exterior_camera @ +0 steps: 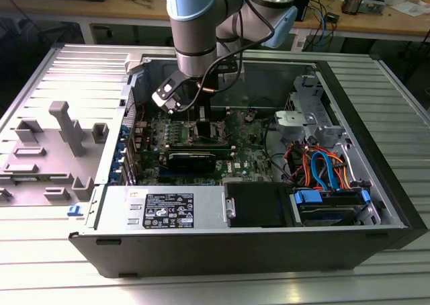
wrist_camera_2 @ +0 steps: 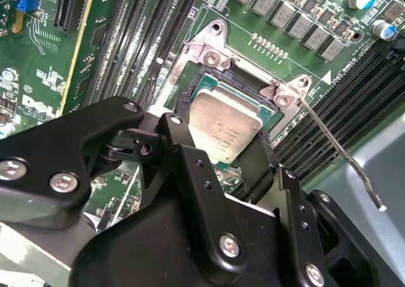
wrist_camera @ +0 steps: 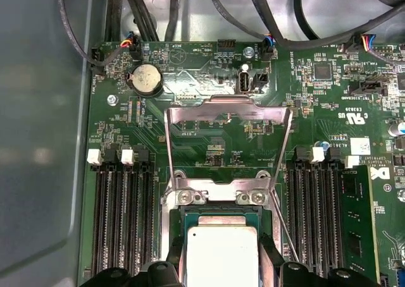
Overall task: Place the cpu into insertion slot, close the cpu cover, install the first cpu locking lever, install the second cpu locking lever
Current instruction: 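Place the cpu into insertion slot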
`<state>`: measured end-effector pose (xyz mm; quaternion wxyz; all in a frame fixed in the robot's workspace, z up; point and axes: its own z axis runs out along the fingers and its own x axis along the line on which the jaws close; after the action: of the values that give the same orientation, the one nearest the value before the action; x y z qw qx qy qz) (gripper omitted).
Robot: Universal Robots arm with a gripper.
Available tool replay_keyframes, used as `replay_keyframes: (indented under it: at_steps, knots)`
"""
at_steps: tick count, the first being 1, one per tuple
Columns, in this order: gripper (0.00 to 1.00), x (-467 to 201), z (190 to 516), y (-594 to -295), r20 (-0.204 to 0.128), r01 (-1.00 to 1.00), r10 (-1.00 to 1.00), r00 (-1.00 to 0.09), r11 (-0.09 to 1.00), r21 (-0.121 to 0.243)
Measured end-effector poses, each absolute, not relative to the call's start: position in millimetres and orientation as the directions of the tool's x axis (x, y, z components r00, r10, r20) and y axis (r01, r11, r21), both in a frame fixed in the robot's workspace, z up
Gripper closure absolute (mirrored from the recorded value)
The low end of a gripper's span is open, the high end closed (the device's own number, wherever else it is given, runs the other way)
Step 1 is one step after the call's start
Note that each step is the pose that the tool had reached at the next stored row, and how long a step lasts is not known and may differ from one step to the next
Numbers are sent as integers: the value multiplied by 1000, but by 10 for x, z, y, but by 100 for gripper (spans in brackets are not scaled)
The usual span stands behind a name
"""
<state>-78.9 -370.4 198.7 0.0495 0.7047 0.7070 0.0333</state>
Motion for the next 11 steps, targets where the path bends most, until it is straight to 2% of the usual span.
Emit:
replay_keyframes:
  at_steps: [11]
  knots:
    - [45, -789, 1980, -3703, -23, 993, 1000, -2, 4, 117]
